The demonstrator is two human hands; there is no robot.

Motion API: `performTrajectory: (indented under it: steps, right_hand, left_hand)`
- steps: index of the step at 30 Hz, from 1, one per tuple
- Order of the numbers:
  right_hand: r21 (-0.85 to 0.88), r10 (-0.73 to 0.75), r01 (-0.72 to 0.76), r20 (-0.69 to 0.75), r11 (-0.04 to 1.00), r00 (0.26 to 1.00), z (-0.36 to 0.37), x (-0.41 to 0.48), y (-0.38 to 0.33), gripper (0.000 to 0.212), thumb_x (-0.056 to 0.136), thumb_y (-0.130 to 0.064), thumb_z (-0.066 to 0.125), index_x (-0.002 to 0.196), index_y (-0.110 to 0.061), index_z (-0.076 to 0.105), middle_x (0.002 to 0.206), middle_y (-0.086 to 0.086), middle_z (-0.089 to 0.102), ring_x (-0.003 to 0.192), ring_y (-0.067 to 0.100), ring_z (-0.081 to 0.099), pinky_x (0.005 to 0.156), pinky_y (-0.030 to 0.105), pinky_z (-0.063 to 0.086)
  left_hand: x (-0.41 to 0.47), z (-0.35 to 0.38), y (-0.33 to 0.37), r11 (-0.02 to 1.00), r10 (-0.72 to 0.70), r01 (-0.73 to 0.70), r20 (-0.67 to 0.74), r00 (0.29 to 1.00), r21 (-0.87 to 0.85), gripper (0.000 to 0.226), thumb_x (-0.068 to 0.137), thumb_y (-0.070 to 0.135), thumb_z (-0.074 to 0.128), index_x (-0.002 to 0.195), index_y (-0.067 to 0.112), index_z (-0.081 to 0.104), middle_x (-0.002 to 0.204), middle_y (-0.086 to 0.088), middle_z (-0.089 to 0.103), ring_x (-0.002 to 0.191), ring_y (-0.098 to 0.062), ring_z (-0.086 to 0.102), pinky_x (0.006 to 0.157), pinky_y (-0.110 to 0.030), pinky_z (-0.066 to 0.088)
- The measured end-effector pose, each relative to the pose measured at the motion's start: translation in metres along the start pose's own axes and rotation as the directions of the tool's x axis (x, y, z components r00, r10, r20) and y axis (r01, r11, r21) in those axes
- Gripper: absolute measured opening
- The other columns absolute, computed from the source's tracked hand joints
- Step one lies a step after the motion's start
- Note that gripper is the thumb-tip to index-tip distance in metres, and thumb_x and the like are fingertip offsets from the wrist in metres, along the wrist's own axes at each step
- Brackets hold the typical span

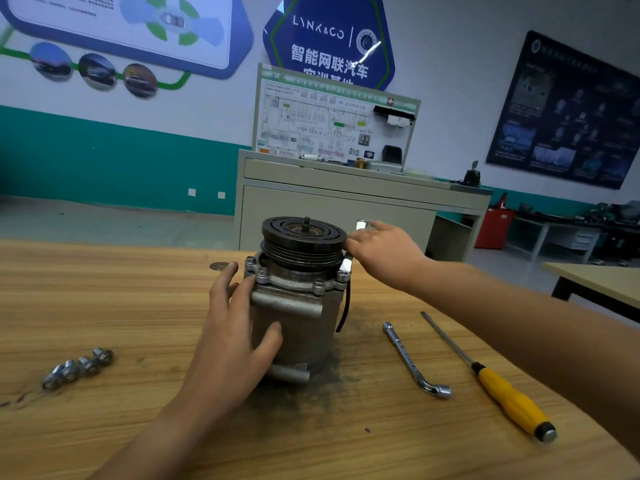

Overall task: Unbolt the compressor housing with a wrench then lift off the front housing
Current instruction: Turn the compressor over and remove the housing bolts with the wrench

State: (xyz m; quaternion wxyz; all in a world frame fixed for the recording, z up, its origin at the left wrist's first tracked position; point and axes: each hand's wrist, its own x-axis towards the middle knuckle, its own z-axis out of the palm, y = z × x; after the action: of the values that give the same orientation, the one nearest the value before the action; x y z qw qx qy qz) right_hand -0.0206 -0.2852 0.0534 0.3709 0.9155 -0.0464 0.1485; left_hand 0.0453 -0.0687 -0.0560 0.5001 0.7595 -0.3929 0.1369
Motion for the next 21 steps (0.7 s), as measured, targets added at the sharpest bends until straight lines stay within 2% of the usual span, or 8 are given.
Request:
performTrajectory:
  steps: [3, 5, 6, 8, 9, 12, 14, 21]
  right_hand:
    - [0.068, 0.079, -0.075, -0.049, 0.995, 0.996, 0.001, -0.008, 0.001, 0.042, 0.096, -0.009, 0.041, 0.138, -0.016, 0.037, 0.128, 0.006, 0.056, 0.114, 0.023, 0.054, 0.104, 0.034, 0.032]
    - [0.243, 0.268, -0.229, -0.138, 0.942, 0.954, -0.006, -0.024, 0.002, 0.037, 0.099, -0.018, 0.038, 0.137, -0.015, 0.039, 0.100, 0.004, 0.064, 0.087, 0.023, 0.060, 0.076, 0.030, 0.045]
    - [0.373, 0.385, -0.305, -0.162, 0.876, 0.909, -0.011, -0.035, 0.001, 0.036, 0.100, -0.021, 0.036, 0.135, -0.013, 0.040, 0.080, 0.001, 0.059, 0.068, 0.021, 0.055, 0.057, 0.027, 0.039]
    - [0.590, 0.535, -0.357, -0.155, 0.724, 0.830, -0.021, -0.055, -0.005, 0.039, 0.100, -0.022, 0.035, 0.137, -0.012, 0.038, 0.060, -0.006, 0.046, 0.049, 0.013, 0.043, 0.044, 0.022, 0.025]
    - [0.620, 0.545, -0.367, -0.119, 0.694, 0.830, -0.027, -0.065, -0.008, 0.040, 0.099, -0.023, 0.035, 0.139, -0.016, 0.034, 0.056, -0.007, 0.044, 0.046, 0.010, 0.042, 0.042, 0.021, 0.024]
    - [0.493, 0.402, -0.381, 0.069, 0.782, 0.913, -0.044, -0.087, -0.023, 0.045, 0.099, -0.027, 0.033, 0.143, -0.032, 0.022, 0.058, -0.007, 0.045, 0.047, 0.007, 0.043, 0.041, 0.021, 0.032]
    - [0.425, 0.347, -0.376, 0.146, 0.824, 0.926, -0.052, -0.090, -0.033, 0.046, 0.099, -0.023, 0.033, 0.142, -0.035, 0.020, 0.062, -0.006, 0.046, 0.052, 0.010, 0.043, 0.047, 0.026, 0.039]
    - [0.181, 0.306, -0.343, 0.207, 0.922, 0.929, -0.075, -0.084, -0.041, 0.054, 0.087, 0.000, 0.037, 0.136, -0.020, 0.029, 0.059, -0.002, 0.035, 0.049, 0.013, 0.033, 0.039, 0.026, 0.024]
  left_hand:
    - [-0.001, 0.000, 0.001, 1.000, 0.019, -0.019, 0.006, 1.000, 0.019, 0.070, 0.085, 0.027, 0.062, 0.145, 0.017, 0.026, 0.141, 0.034, 0.000, 0.138, -0.010, 0.016, 0.109, -0.036, 0.031]
    - [-0.001, -0.001, 0.000, 1.000, 0.016, -0.016, 0.002, 1.000, 0.017, 0.069, 0.085, 0.027, 0.062, 0.144, 0.017, 0.027, 0.141, 0.034, 0.000, 0.138, -0.010, 0.016, 0.108, -0.037, 0.032]
    - [-0.001, -0.001, 0.000, 1.000, 0.011, -0.011, 0.005, 1.000, 0.012, 0.070, 0.086, 0.027, 0.062, 0.144, 0.017, 0.026, 0.141, 0.035, 0.001, 0.138, -0.011, 0.017, 0.108, -0.038, 0.033]
    - [-0.002, -0.001, 0.001, 1.000, 0.000, 0.000, 0.016, 1.000, -0.001, 0.072, 0.086, 0.027, 0.062, 0.146, 0.018, 0.024, 0.141, 0.036, 0.000, 0.139, -0.011, 0.016, 0.109, -0.040, 0.034]
    - [-0.002, 0.000, 0.001, 1.000, -0.003, 0.003, 0.019, 1.000, -0.007, 0.073, 0.086, 0.027, 0.062, 0.147, 0.019, 0.022, 0.142, 0.034, -0.001, 0.139, -0.011, 0.016, 0.109, -0.041, 0.033]
    - [-0.003, 0.001, 0.002, 1.000, 0.008, -0.007, 0.014, 1.000, -0.009, 0.075, 0.085, 0.026, 0.061, 0.147, 0.019, 0.020, 0.145, 0.030, 0.000, 0.140, -0.010, 0.014, 0.111, -0.036, 0.028]
    - [-0.004, 0.001, 0.002, 1.000, 0.017, -0.017, 0.008, 1.000, 0.000, 0.074, 0.085, 0.025, 0.061, 0.147, 0.017, 0.021, 0.147, 0.026, 0.001, 0.139, -0.008, 0.012, 0.110, -0.031, 0.023]
    - [-0.004, -0.002, 0.003, 0.997, 0.027, -0.028, 0.018, 0.999, 0.078, 0.072, 0.085, 0.024, 0.062, 0.145, 0.013, 0.025, 0.151, 0.018, 0.000, 0.140, -0.011, 0.012, 0.113, -0.041, 0.026]
